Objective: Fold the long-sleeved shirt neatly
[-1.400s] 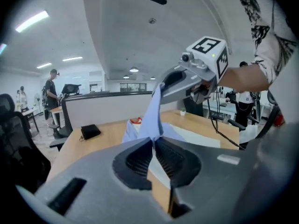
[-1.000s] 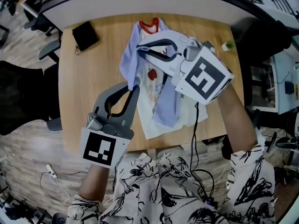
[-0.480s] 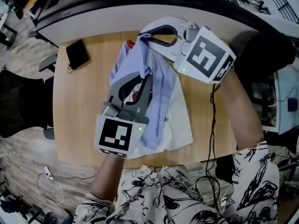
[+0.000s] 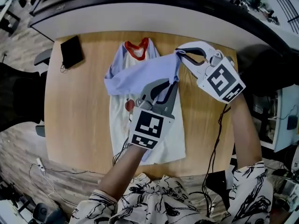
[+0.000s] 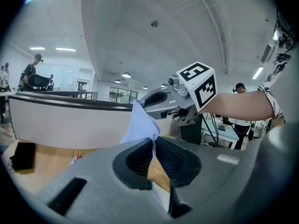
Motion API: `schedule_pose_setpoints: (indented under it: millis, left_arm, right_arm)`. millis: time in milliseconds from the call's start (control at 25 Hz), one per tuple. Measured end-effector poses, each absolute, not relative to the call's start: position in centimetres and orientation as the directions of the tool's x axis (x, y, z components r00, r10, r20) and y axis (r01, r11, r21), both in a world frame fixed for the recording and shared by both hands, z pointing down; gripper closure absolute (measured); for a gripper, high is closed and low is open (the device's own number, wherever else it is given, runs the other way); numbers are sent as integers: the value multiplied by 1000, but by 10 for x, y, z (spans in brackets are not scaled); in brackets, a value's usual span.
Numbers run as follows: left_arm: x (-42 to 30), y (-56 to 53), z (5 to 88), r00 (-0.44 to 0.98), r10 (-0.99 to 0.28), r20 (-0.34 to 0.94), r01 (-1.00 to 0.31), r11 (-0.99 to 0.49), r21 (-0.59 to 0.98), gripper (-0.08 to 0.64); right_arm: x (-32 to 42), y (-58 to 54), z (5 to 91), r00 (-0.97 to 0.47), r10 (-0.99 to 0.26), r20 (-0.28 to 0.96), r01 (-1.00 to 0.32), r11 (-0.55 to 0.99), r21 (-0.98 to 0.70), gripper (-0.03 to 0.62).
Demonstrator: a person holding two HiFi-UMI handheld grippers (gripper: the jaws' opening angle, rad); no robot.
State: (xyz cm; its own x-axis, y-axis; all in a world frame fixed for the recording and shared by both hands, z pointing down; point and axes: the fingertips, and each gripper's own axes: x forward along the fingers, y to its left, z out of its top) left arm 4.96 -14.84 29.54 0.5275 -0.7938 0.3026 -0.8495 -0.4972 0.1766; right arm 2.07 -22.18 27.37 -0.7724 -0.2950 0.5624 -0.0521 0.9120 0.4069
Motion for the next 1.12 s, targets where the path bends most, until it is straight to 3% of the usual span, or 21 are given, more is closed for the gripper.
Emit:
schedule_pose_setpoints:
  millis: [520,840,1120]
  left_arm:
    - [38,-182,387,533,-768,356,-835,-408,370,534]
    - [-98,-159,414,209,-874,439,-955,-85,284,531]
    - [-166,-129,472,71,-809,584,-975,66,211,531]
  right_arm:
    - [24,-261,381,-678,-296,673,-76,939,336,577]
    - [-99,-235,406,-732,-170,660,85,938,336,577]
    - [-189,-210,462,-694,-77,716,228,919,320,577]
